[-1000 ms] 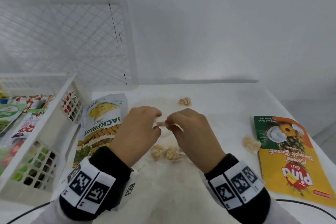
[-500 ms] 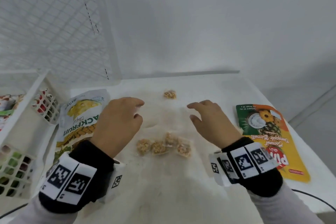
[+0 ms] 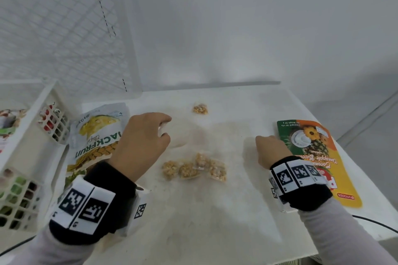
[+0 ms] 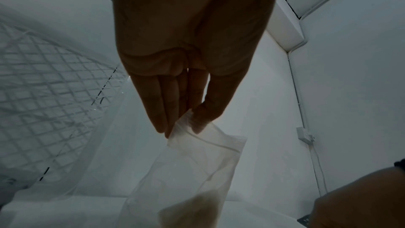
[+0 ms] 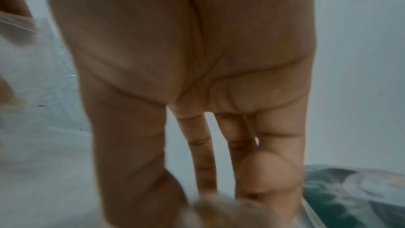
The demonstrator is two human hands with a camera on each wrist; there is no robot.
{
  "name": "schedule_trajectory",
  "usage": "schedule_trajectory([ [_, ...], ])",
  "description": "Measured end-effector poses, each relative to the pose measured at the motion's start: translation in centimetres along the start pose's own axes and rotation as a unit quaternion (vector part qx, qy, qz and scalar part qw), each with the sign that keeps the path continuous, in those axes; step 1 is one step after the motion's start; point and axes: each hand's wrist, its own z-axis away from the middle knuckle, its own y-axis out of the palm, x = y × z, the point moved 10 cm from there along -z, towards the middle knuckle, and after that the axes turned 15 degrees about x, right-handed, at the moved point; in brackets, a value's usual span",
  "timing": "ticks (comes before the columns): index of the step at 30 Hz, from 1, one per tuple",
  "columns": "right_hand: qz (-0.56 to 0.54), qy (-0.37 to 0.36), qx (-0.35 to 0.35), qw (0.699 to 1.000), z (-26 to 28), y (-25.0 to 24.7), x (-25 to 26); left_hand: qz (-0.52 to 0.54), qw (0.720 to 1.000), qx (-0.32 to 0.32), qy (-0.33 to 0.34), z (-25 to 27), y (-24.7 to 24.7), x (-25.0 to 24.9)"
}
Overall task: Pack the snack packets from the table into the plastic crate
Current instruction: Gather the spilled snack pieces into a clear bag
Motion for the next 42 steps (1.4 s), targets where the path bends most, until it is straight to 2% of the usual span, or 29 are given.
schedule_trajectory([
  [4, -0.052, -0.049, -0.050, 0.996, 0.5, -1.7, 1.4, 0.026, 1.000, 0.004, -0.003, 0.1, 0.1, 0.5],
  [6, -0.142, -0.144, -0.110, 0.973, 1.9, -3.9, 3.0, 0.039, 0.999, 0.002, 0.000, 0.2, 0.1, 0.5],
  [7, -0.193, -0.215, -0.154, 0.945, 3.5, -5.4, 4.3, 0.041, 0.999, 0.001, 0.000, 0.3, 0.1, 0.5],
  [10, -0.271, -0.453, -0.273, 0.804, 11.2, -9.3, 8.8, 0.040, 0.999, -0.005, 0.001, 0.3, 0.1, 0.5],
  [11, -0.257, -0.502, -0.287, 0.774, 13.1, -9.5, 10.4, 0.039, 0.999, -0.008, 0.002, 0.3, 0.1, 0.4],
  [12, -0.229, -0.527, -0.295, 0.763, 14.2, -9.2, 12.0, 0.033, 0.999, -0.009, 0.004, 0.3, 0.0, 0.3],
  [16, -0.095, -0.506, -0.314, 0.798, 14.1, -7.0, 16.0, 0.031, 0.999, -0.012, 0.005, 0.4, 0.0, 0.3],
  [19, -0.011, -0.494, -0.295, 0.818, 13.2, -5.4, 17.8, 0.061, 0.998, -0.008, -0.005, 0.7, -0.2, 0.6],
  [21, 0.001, -0.466, -0.295, 0.834, 12.8, -5.2, 18.5, 0.057, 0.998, -0.004, 0.010, 0.8, -0.2, -0.1],
  [24, -0.053, -0.407, -0.320, 0.854, 12.4, -6.0, 18.3, 0.051, 0.999, -0.007, 0.004, 1.0, -0.4, -0.6],
  [26, -0.052, -0.402, -0.350, 0.845, 12.7, -6.4, 18.6, 0.062, 0.998, -0.012, 0.000, 0.9, -0.6, -0.6],
  [28, -0.066, -0.445, -0.319, 0.834, 12.2, -6.8, 19.1, 0.080, 0.996, -0.021, -0.016, 0.8, -0.8, -0.1],
  [31, -0.192, -0.502, -0.266, 0.800, 10.3, -9.6, 18.2, 0.093, 0.993, -0.051, -0.055, 0.8, -1.6, 1.5],
  [33, -0.294, -0.499, -0.285, 0.764, 8.3, -11.9, 16.6, 0.104, 0.990, -0.059, -0.075, 0.8, -1.9, 2.7],
  [34, -0.323, -0.477, -0.297, 0.761, 6.6, -12.8, 15.8, 0.108, 0.989, -0.061, -0.081, 0.9, -1.9, 3.1],
  [35, -0.325, -0.443, -0.299, 0.780, 4.6, -13.4, 15.3, 0.109, 0.988, -0.064, -0.083, 0.9, -2.0, 3.3],
  [36, -0.301, -0.401, -0.289, 0.816, 2.3, -13.6, 15.2, 0.110, 0.988, -0.066, -0.083, 0.9, -2.0, 3.5],
  [38, -0.191, -0.319, -0.227, 0.900, -2.5, -12.7, 15.4, 0.120, 0.987, -0.070, -0.080, 1.0, -2.0, 3.7],
  [39, -0.122, -0.288, -0.180, 0.933, -4.5, -11.7, 15.7, 0.125, 0.987, -0.070, -0.077, 1.1, -2.0, 3.8],
  [40, -0.059, -0.267, -0.136, 0.952, -6.1, -10.6, 15.9, 0.128, 0.986, -0.071, -0.075, 1.1, -1.9, 3.8],
  [42, 0.022, -0.251, -0.075, 0.965, -7.8, -8.9, 16.2, 0.128, 0.987, -0.070, -0.071, 1.2, -1.9, 3.8],
])
